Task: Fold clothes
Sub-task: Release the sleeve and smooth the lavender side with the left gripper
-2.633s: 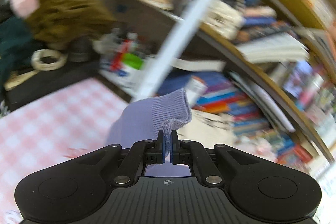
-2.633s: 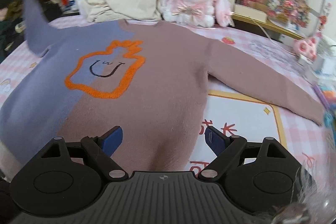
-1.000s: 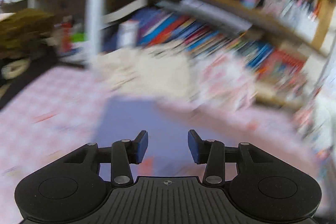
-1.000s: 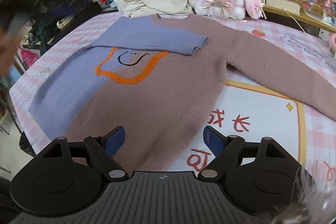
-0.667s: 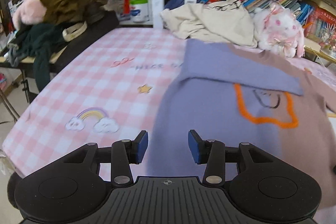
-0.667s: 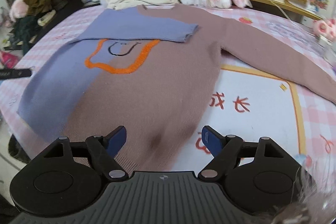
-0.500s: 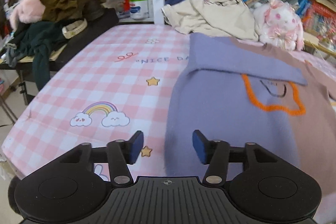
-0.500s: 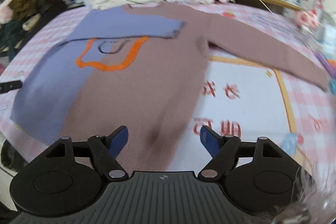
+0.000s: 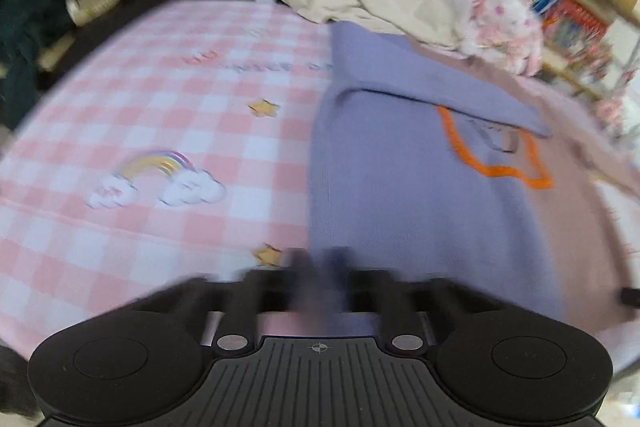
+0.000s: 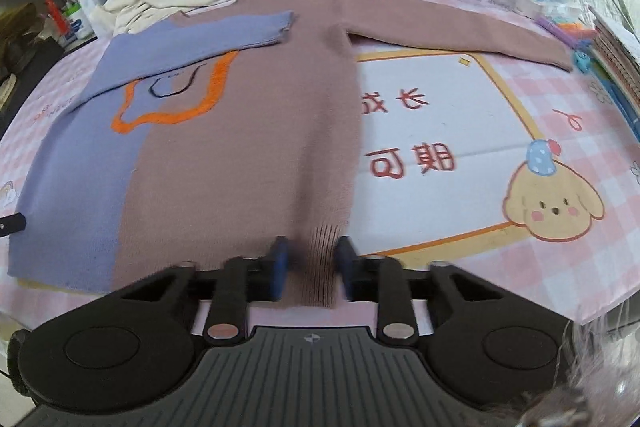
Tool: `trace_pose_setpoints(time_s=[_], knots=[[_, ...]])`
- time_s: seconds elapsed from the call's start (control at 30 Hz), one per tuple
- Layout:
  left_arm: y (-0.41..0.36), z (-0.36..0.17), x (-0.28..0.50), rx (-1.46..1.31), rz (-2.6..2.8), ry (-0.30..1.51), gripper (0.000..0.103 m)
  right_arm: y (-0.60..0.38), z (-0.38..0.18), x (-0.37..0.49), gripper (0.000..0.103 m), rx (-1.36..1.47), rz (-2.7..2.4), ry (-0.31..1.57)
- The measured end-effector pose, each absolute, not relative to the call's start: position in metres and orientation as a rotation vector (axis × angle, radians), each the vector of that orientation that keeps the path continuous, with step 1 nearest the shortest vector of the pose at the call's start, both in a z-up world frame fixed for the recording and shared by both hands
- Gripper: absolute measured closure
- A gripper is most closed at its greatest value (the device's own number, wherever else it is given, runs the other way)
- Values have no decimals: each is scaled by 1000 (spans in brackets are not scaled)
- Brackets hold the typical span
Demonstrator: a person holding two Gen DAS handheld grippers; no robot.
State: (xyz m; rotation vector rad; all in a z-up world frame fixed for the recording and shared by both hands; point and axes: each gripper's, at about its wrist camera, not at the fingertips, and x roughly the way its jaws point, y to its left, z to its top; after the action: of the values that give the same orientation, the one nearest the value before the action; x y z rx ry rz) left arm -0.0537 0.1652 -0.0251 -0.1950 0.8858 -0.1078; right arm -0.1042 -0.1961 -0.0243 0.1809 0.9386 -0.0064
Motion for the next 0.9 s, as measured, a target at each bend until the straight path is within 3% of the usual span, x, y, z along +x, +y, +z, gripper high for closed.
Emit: trace_pose_setpoints(time_s=[0.43, 0.6, 0.67, 0.7, 0.73, 0.8, 0.87, 0.9], knots=[[220, -24, -56, -235, -53, 865, 99, -128, -21, -93, 93, 41, 93, 923], [224, -26, -59, -245, -52, 859, 94, -130, -21, -95, 92, 51, 78, 941], [223, -20, -62, -224, -45, 861, 90, -136, -17, -94, 86, 90, 62, 952], [221, -14, -67, -211, -39, 847, 88, -138, -12, -96, 76, 107, 52, 940], [219, -7, -73, -198, -30, 824, 81, -141, -7, -101, 60, 123, 45, 923], [214, 7, -86, -171, -13, 778, 64, -147, 4, -112, 50, 156, 31, 888], [206, 18, -101, -150, -18, 714, 28, -152, 14, -123, 44, 176, 10, 868], [201, 23, -110, -140, -23, 680, 21, -154, 17, -129, 34, 179, -4, 865]])
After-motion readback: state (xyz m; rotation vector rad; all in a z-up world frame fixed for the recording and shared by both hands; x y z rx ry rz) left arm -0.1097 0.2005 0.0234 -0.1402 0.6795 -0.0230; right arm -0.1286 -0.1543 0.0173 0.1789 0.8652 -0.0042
